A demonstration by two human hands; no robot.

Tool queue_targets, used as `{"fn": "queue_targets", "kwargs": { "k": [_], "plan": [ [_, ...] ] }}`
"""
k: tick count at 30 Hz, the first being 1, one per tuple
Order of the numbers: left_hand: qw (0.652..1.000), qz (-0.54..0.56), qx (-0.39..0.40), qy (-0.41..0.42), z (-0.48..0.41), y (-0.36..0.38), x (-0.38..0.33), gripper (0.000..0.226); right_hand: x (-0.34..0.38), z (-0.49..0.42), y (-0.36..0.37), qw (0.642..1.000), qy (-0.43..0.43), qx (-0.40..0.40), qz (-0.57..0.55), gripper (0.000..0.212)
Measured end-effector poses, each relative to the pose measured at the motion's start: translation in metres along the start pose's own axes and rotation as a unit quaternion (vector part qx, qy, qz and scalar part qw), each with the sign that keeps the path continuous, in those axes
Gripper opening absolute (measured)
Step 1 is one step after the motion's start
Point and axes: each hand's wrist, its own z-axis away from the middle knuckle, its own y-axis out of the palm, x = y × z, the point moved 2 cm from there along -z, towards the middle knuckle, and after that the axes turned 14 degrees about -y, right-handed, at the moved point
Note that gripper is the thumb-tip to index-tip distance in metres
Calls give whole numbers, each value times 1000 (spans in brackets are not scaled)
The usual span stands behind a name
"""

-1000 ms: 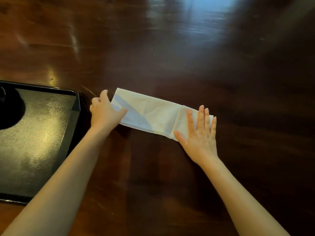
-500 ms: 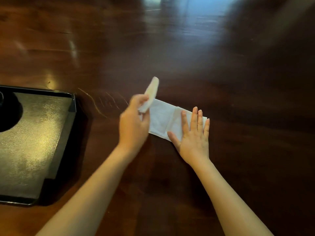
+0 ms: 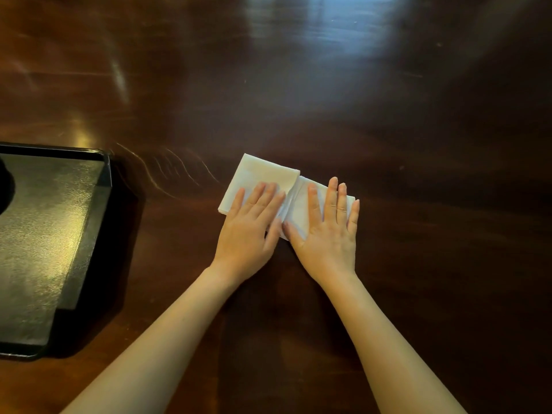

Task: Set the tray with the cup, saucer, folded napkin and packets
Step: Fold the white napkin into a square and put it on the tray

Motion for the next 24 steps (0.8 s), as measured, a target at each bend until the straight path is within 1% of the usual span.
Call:
{"fn": "queue_targets", "kwargs": {
  "k": [2, 4, 8, 11, 13, 15, 18, 19, 21, 22, 24],
  "plan": [
    [999, -34, -10, 14, -2, -2, 4, 47, 0, 2, 1, 1000, 7, 2, -4, 79],
    [998, -56, -9, 21, -3, -3, 6, 48, 1, 3, 2, 1000, 9, 0, 0, 79],
    [998, -60, -2, -2, -1, -1, -1, 56, 0, 2, 3, 1000, 6, 5, 8, 82],
    [997, -71, -20, -12, -1, -3, -8, 50, -4, 2, 2, 1000, -6, 13, -4, 78],
    [994, -102, -34, -8, -1, -4, -10, 47, -4, 3, -1, 1000, -9, 20, -21, 74],
    [989, -140, -37, -5, 0, -5, -12, 48, 1, 7, 0, 999, 7, 22, -34, 73],
    [985, -168, -38, -28, 7, -6, -17, 49, 19, 17, 4, 997, 60, -24, -48, 76],
    [984, -169, -38, -39, 11, -6, -18, 49, 26, 20, 3, 995, 79, -32, -57, 76],
    [986, -150, -34, -64, 19, -5, -16, 48, 39, 29, -2, 992, 102, -3, -81, 74],
    [988, -130, -34, -72, 21, -5, -12, 48, 43, 35, -7, 990, 106, 12, -87, 73],
    [994, -81, -40, -67, 20, -7, -3, 44, 45, 45, -20, 992, 99, 1, -80, 65]
  ]
}}
